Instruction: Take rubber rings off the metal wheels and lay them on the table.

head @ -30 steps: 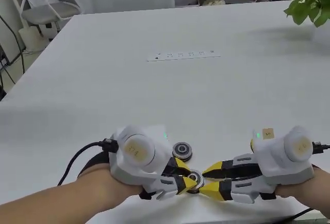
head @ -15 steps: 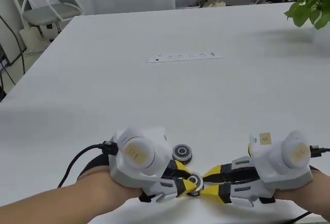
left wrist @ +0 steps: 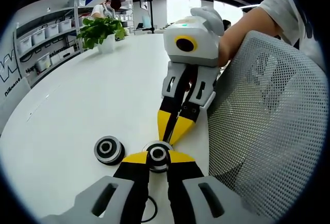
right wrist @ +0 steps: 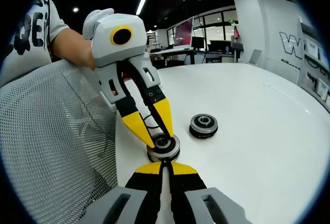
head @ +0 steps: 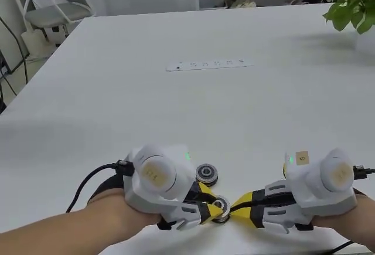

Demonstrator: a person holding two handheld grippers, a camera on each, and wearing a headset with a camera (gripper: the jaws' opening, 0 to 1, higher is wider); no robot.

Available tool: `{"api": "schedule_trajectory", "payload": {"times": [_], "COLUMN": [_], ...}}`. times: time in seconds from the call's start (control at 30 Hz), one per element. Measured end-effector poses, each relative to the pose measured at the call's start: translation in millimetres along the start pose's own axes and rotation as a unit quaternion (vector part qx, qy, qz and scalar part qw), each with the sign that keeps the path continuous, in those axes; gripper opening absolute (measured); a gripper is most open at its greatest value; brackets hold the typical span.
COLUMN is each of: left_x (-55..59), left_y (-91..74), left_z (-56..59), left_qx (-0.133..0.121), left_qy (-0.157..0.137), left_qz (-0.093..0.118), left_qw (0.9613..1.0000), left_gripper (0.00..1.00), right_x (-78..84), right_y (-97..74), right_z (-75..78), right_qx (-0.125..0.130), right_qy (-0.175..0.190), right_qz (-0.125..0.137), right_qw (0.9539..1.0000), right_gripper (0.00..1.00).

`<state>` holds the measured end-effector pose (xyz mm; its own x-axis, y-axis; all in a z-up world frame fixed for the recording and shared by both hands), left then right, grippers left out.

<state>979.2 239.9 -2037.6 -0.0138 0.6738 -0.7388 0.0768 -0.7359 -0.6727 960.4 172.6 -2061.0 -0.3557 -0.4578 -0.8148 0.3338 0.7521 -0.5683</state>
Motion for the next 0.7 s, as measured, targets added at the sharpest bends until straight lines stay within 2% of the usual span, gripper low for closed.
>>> {"api": "schedule_trajectory", "payload": {"times": [0.17, 0.3, 0.57, 0.7], "left_x": [0.4, 0.2, 0.4, 0.4], "left_y": [-0.4, -0.5, -0.6, -0.7], "left_z": [-0.5, -0.2, -0.1, -0.2], "left_qx": [0.000, -0.001, -0.003, -0.005], "left_qy": [0.001, 0.002, 0.002, 0.001], "left_qz": [-0.002, -0.003, -0.003, -0.003], "left_qw": [1.0000, 1.0000, 1.0000, 1.0000], "left_gripper": [0.07, 0.07, 0.07, 0.07], "right_x": [-0.3, 0.5, 0.9, 0.8], "right_y": [1.1, 1.1, 1.4, 1.4], "right_z": [0.7, 0.9, 1.1, 1.7], "right_qx": [-0.001, 0.001, 0.002, 0.006], "right_qy": [0.001, 0.017, 0.022, 0.037], "right_qz": [-0.004, -0.001, 0.005, 0.009], "right_qw": [1.0000, 0.9998, 0.9997, 0.9993], "right_gripper": [0.01, 0.00, 0.00, 0.00]}}
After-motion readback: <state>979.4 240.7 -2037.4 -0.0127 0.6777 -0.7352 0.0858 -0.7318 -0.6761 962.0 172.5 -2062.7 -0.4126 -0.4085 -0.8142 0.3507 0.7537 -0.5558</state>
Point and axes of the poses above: the centre of the closed fingertips' face, and the gripper's own axes: y roughly forward along the fingers, z roughly to its right, x roughly out of its underside, the point moved 4 cm from there along -y, roughly backward along the fingers, and after that the axes turned 2 degrees about -z, right-handed, at the moved point
